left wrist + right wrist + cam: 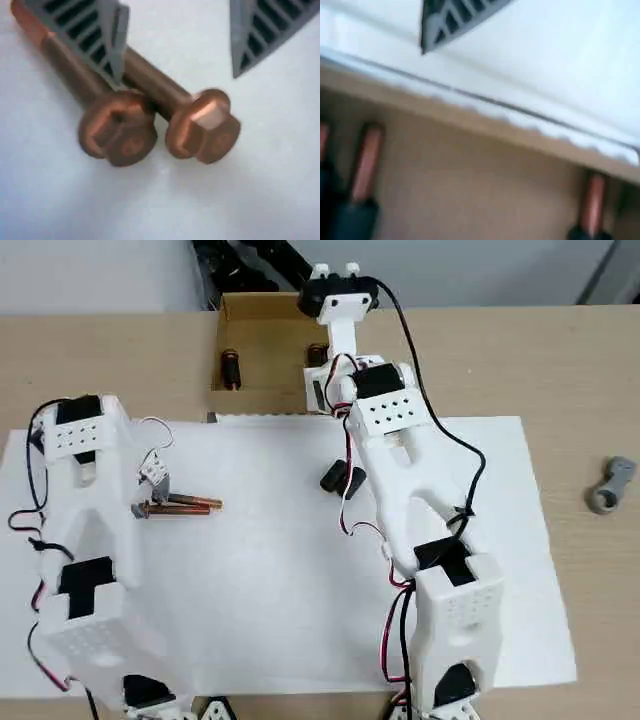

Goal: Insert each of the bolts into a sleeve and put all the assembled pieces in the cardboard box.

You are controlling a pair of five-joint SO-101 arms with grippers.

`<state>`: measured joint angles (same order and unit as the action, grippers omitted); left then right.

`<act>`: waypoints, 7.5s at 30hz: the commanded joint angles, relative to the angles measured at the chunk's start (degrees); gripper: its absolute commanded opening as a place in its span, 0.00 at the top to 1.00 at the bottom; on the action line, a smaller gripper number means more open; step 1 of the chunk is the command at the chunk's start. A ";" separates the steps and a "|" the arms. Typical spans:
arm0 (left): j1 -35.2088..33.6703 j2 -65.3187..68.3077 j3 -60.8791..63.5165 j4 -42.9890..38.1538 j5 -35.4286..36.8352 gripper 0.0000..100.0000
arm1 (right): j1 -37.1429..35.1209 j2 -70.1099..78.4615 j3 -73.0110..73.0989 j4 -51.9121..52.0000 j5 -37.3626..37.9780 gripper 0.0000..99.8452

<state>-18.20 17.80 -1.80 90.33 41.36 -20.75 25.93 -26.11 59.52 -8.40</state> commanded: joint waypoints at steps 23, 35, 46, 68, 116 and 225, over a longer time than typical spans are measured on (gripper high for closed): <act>-0.09 12.48 -2.42 -1.67 2.20 0.87 | 0.66 -4.35 -2.81 1.54 -0.79 0.82; -0.09 12.57 -3.03 -1.41 -0.26 0.94 | 0.66 -4.35 -2.81 1.54 -0.79 0.82; 0.26 12.57 -12.88 6.07 -10.99 1.00 | 0.66 -4.44 -2.81 1.63 -0.70 0.82; 2.37 -3.43 -28.35 9.76 -26.37 1.00 | -0.04 -4.97 -2.90 23.16 -19.43 0.82; 3.16 -25.14 -19.30 9.67 -33.49 1.00 | -0.75 11.82 -2.81 26.59 -35.34 0.82; 27.43 -72.18 27.38 -22.95 -29.45 1.00 | -11.74 -119.25 101.54 -22.81 -0.09 0.99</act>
<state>7.65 -47.78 20.26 73.80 11.65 -31.47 -92.57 74.73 39.12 -8.84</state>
